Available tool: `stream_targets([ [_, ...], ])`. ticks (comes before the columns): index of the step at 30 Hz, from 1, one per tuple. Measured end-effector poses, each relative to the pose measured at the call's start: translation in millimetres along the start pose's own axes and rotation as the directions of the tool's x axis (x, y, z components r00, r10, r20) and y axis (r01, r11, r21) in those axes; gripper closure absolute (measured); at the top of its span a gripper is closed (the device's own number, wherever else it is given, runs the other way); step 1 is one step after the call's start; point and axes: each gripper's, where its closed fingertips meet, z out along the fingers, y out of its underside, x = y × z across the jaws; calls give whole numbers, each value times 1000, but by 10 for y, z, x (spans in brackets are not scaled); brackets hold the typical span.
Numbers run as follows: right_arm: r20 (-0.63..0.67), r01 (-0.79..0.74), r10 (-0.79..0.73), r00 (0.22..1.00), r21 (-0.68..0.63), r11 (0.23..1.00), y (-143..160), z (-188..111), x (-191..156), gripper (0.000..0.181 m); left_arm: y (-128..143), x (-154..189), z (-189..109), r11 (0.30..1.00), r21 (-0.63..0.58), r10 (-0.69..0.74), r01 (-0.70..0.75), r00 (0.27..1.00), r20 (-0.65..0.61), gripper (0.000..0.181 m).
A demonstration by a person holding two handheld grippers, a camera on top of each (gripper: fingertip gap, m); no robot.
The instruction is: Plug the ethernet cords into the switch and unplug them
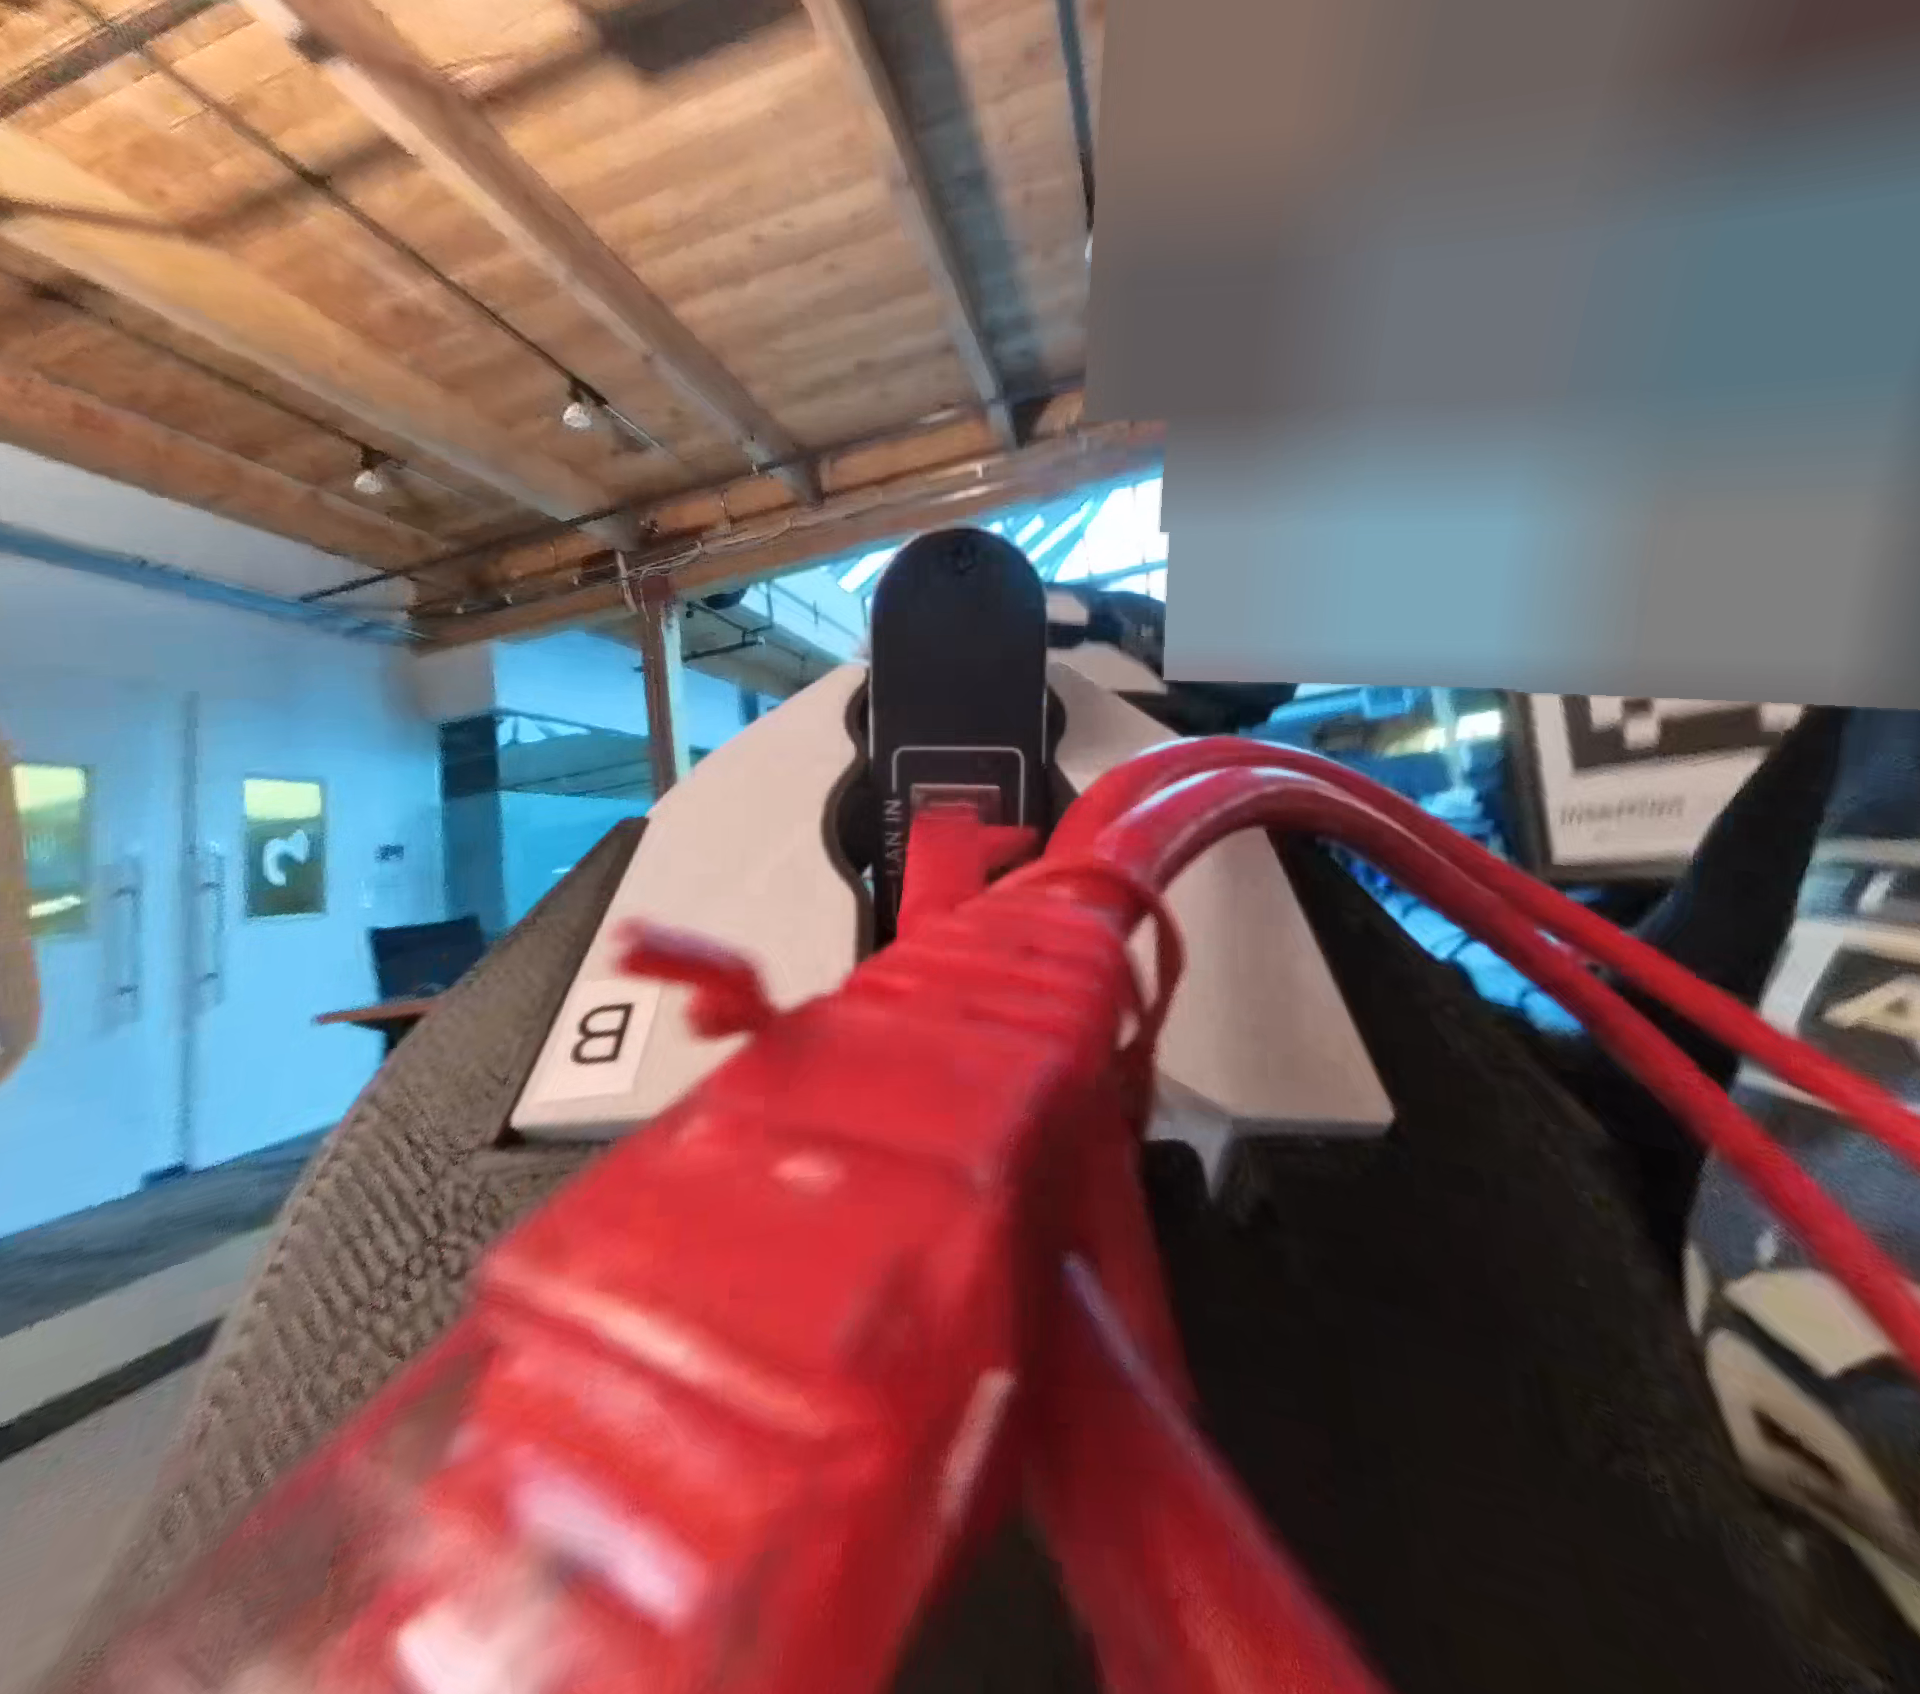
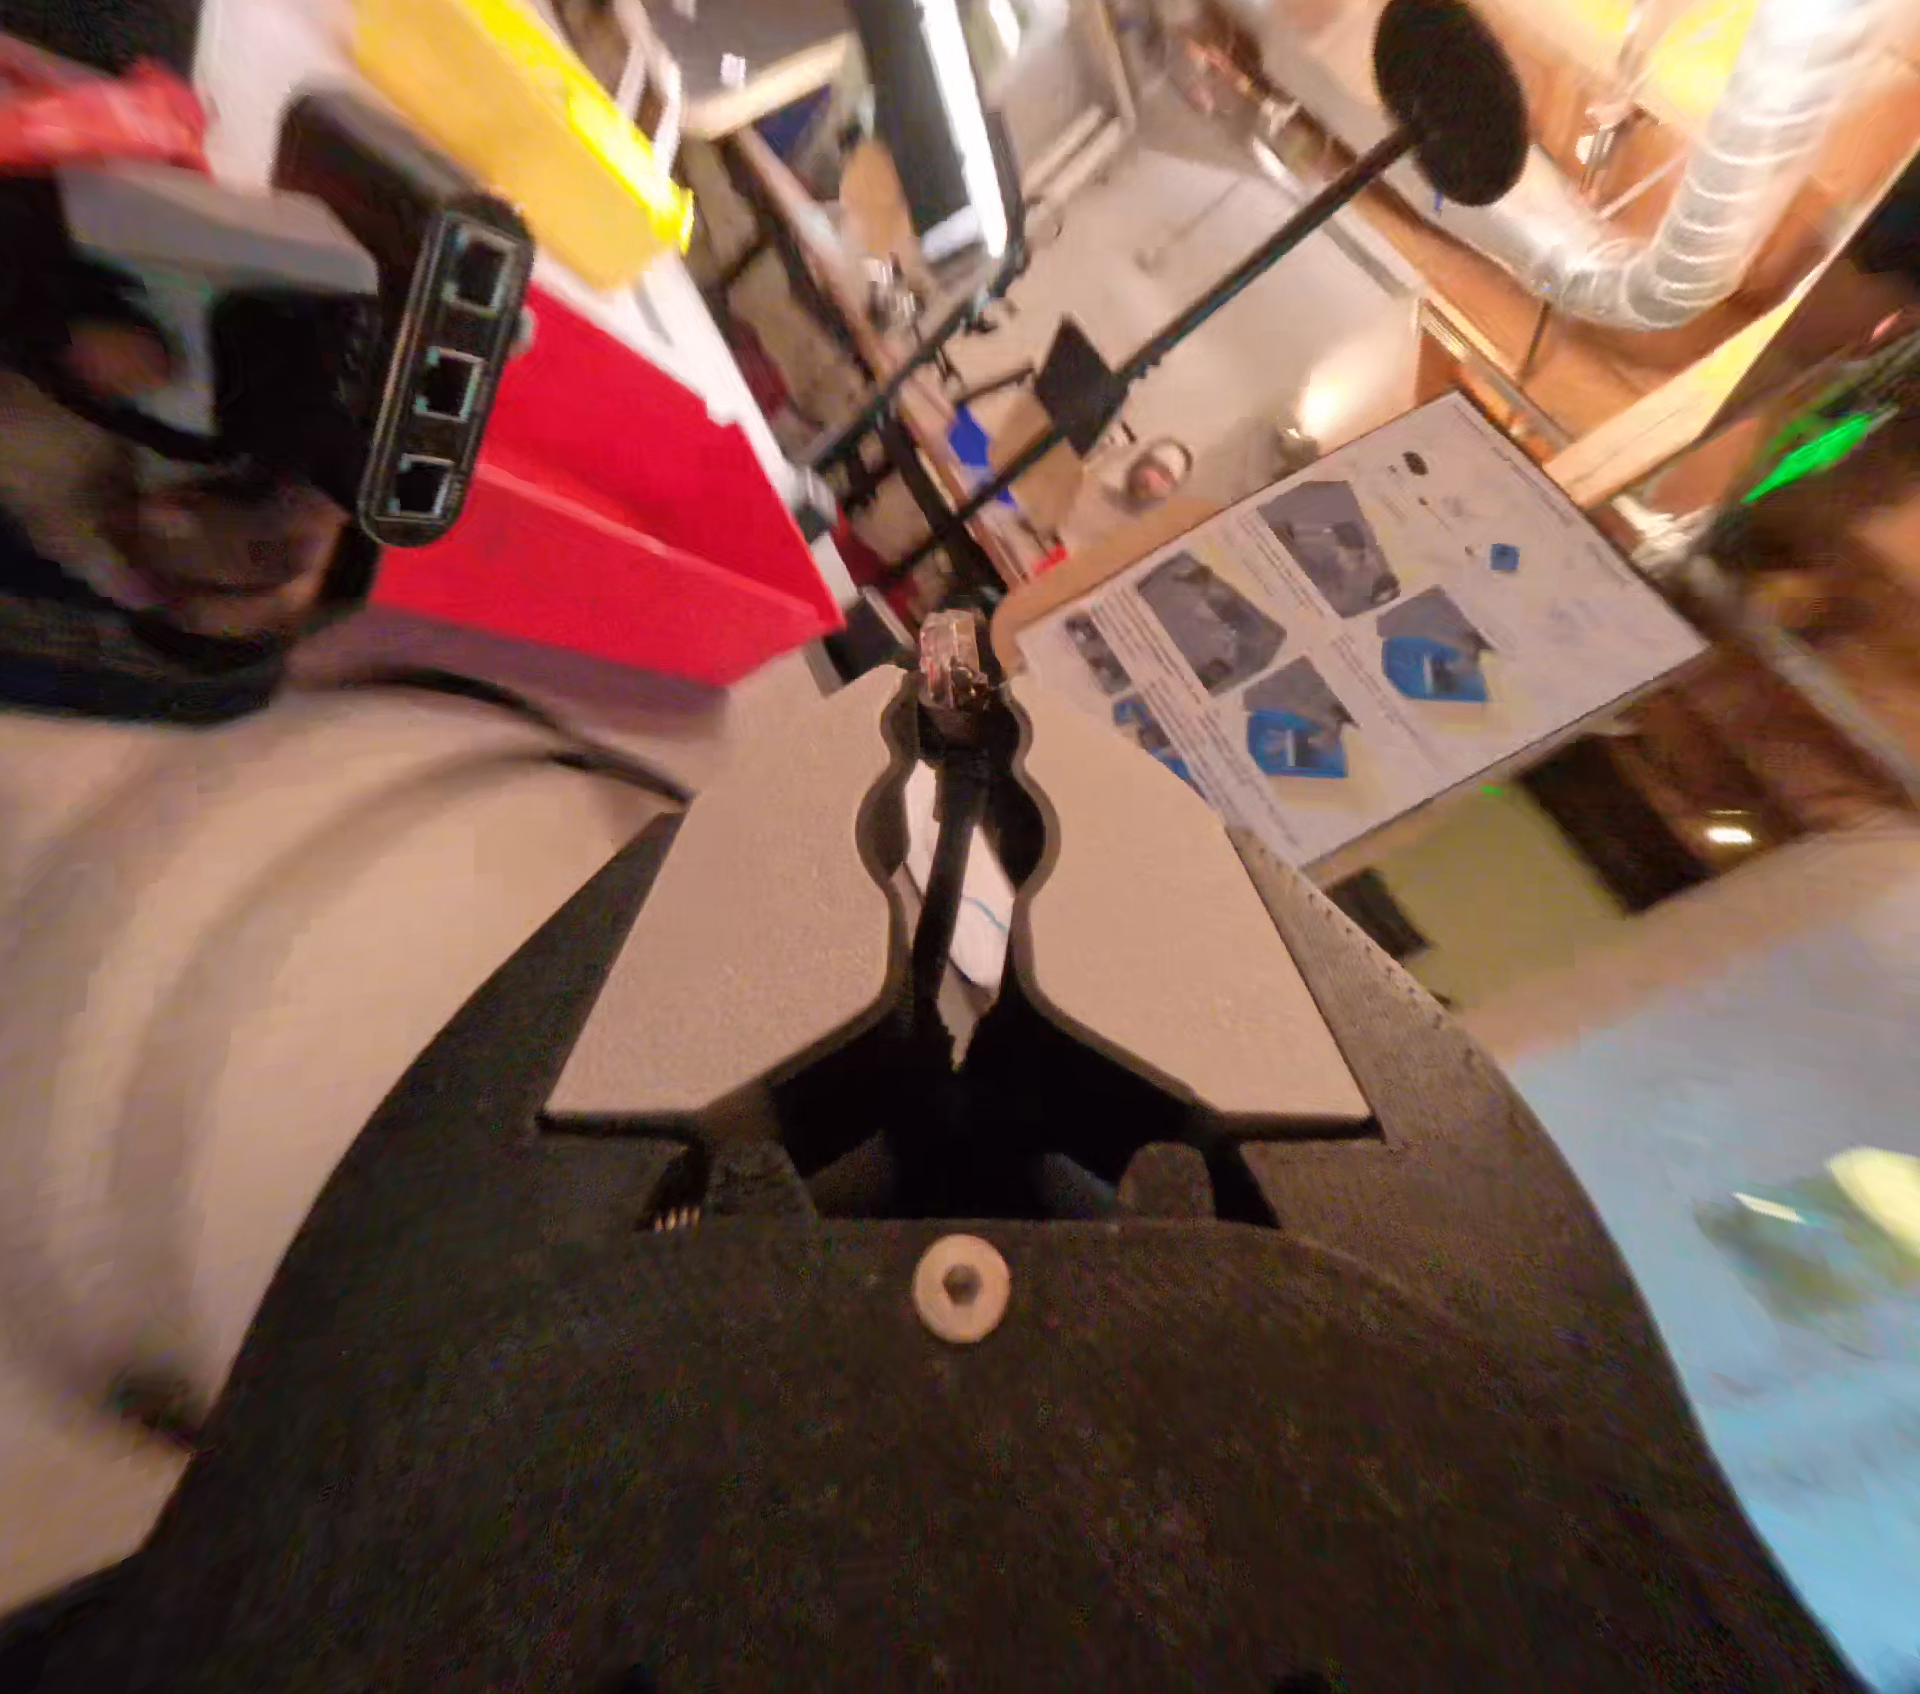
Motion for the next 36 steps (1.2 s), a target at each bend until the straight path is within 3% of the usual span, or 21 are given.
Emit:
stream_targets([
  [2,-8,-160,164,986,179,971,-80,-374,321,169,-62,-132,-52,1000,12,-28,27,999,26,155],
  [3,-79,-158,179,981,218,963,-91,-535,491,169,-27,-132,-37,999,3,-44,44,999,21,155],
  [6,-341,-99,118,933,72,992,188,-834,917,168,151,-79,37,997,-79,-11,13,1000,22,155],
  [9,-470,-134,87,879,-68,989,620,-982,1160,169,249,-183,29,990,-136,-16,28,996,88,155],
  [12,-594,-197,124,795,-59,979,978,-1068,1383,168,288,-310,-2,982,-141,-101,122,984,147,155],
  [16,-716,-122,109,689,33,992,1288,-1068,1531,168,326,-293,9,980,-165,-85,108,986,141,155],
  [18,-727,-110,102,679,36,993,1460,-962,1502,168,394,-270,22,974,-206,-63,90,989,137,155],
  [23,-613,-94,100,784,41,995,1611,-653,1289,167,418,-268,22,971,-217,-68,97,988,138,155],
  [30,-580,-188,137,803,-29,982,1932,-571,1214,168,521,-295,20,956,-270,-68,110,985,160,155],
  [36,-555,-204,194,809,44,978,1861,-553,1198,168,545,-299,19,952,-284,-66,111,984,164,155],
])
